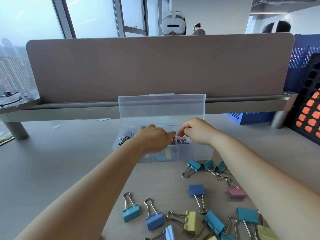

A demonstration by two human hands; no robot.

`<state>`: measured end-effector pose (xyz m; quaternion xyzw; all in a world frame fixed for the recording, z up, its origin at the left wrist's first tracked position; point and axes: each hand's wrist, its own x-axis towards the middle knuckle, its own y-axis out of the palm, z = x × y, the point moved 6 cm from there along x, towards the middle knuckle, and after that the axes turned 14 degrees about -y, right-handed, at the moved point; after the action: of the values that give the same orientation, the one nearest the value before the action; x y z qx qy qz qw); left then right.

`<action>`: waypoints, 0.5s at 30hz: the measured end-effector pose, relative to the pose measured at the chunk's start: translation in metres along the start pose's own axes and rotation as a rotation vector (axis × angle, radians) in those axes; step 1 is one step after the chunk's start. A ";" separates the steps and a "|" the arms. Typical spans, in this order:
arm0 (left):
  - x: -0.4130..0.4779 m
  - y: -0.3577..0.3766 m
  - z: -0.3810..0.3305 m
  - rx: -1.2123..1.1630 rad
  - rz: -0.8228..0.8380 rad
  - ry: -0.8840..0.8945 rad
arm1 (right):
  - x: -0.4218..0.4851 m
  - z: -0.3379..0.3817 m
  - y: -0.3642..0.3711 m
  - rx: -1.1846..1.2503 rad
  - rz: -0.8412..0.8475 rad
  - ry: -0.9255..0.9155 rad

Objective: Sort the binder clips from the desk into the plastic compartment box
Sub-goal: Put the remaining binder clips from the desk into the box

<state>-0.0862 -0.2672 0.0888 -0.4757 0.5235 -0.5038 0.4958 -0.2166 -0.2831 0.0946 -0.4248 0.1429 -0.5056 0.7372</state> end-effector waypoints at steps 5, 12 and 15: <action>-0.008 -0.010 0.015 -0.403 -0.109 -0.030 | -0.017 0.003 -0.018 0.062 -0.122 -0.034; -0.058 -0.011 0.068 -0.769 -0.336 -0.075 | -0.063 0.013 -0.010 0.065 -0.264 -0.061; -0.083 0.009 0.078 -0.716 -0.211 -0.071 | -0.081 0.008 0.011 -0.135 -0.125 -0.001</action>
<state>-0.0039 -0.1880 0.0836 -0.6875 0.5970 -0.3206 0.2612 -0.2409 -0.2073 0.0727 -0.4818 0.1494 -0.5397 0.6740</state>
